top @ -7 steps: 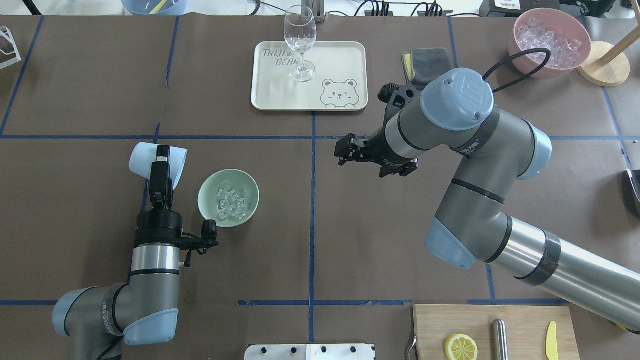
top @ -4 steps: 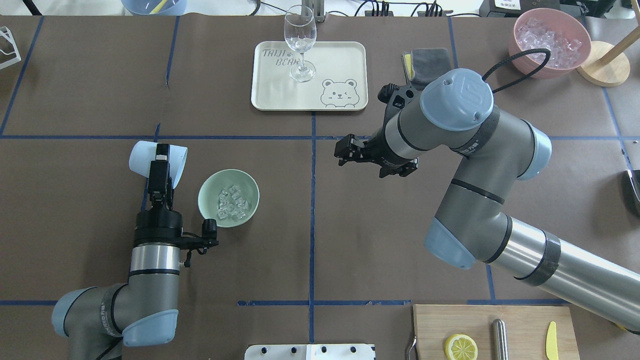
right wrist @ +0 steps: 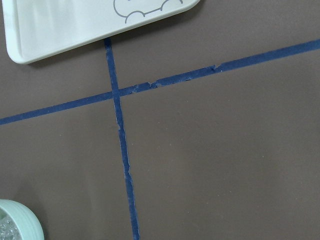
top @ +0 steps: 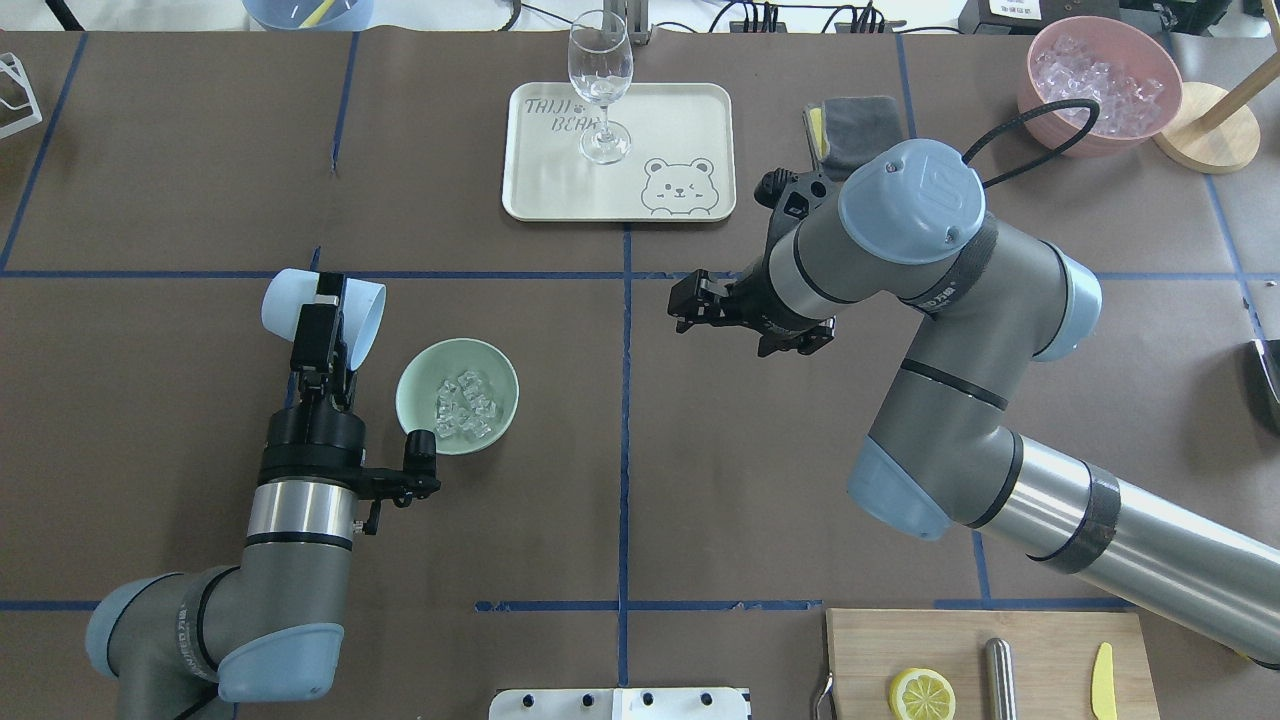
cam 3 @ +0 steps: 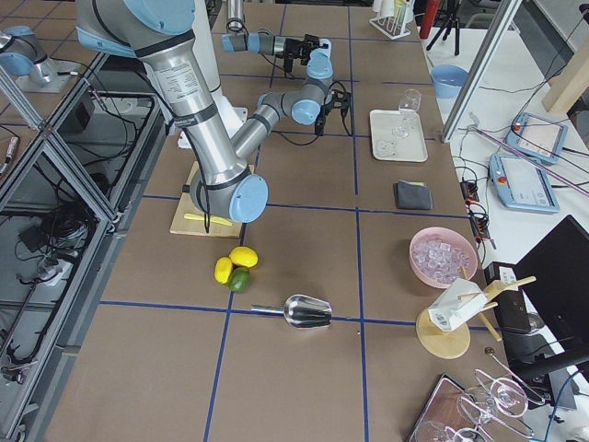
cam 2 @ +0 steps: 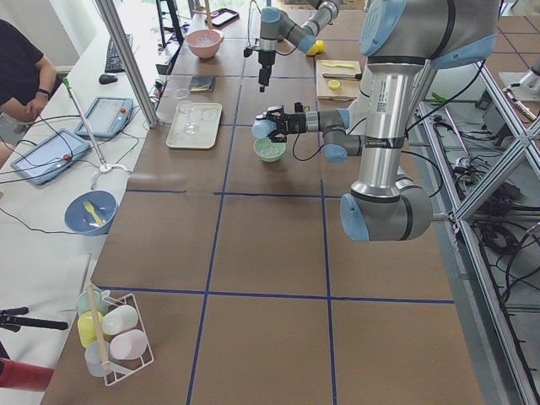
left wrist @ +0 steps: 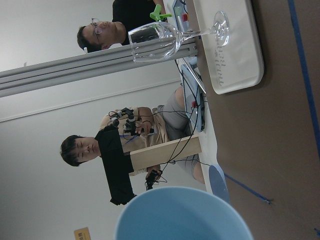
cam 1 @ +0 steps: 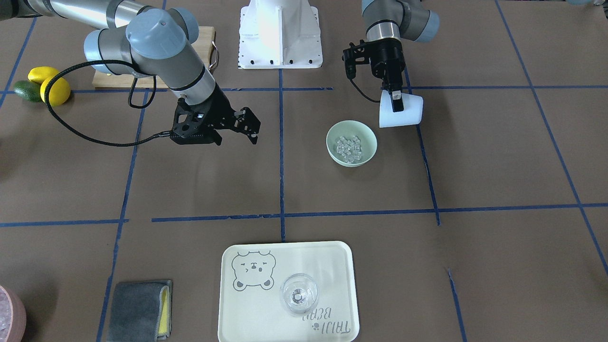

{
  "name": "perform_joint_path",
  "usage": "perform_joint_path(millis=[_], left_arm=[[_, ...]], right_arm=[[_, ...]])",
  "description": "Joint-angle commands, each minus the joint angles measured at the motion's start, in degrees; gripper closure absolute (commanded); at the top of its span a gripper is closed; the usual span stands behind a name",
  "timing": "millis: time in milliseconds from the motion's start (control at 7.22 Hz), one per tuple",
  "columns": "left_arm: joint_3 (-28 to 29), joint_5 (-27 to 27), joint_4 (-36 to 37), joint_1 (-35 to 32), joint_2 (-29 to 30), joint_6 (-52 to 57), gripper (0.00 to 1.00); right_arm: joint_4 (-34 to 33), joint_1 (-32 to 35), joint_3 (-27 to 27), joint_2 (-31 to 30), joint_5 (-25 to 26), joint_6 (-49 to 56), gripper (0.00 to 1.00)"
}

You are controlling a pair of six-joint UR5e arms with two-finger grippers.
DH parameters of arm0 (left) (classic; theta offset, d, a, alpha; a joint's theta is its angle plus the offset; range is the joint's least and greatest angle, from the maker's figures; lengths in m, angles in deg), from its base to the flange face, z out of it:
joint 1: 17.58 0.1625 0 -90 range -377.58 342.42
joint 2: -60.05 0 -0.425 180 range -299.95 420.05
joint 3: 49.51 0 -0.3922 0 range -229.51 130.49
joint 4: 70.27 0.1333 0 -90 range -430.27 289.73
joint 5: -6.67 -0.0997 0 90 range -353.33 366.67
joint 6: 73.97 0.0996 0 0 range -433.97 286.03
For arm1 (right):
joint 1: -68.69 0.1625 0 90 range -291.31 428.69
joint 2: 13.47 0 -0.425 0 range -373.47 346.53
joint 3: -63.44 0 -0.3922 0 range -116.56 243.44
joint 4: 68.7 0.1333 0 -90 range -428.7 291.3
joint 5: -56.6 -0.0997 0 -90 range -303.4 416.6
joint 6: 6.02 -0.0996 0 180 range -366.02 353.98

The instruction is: Pour ice into bowl

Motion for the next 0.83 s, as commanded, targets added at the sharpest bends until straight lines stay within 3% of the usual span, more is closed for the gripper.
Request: perform_joint_path(millis=[0,415,692], left_arm=[[-6.1,10.4,-0.1,-0.2,-0.3,-0.3,1.0],[-8.5,18.0,-0.1,-0.6,-3.4,-21.2,1.0],[-12.1,21.0,-0.2,-0.7,-8.8,-44.1,1.0]], right_arm=[[0.0,-0.1,0.0,0.2,0.3,0.0,0.0],[-0.1,-0.3,0.0,0.4,0.3,-0.1,0.0],[-0.1,-0.3,0.0,0.4,0.4,-0.2,0.0]])
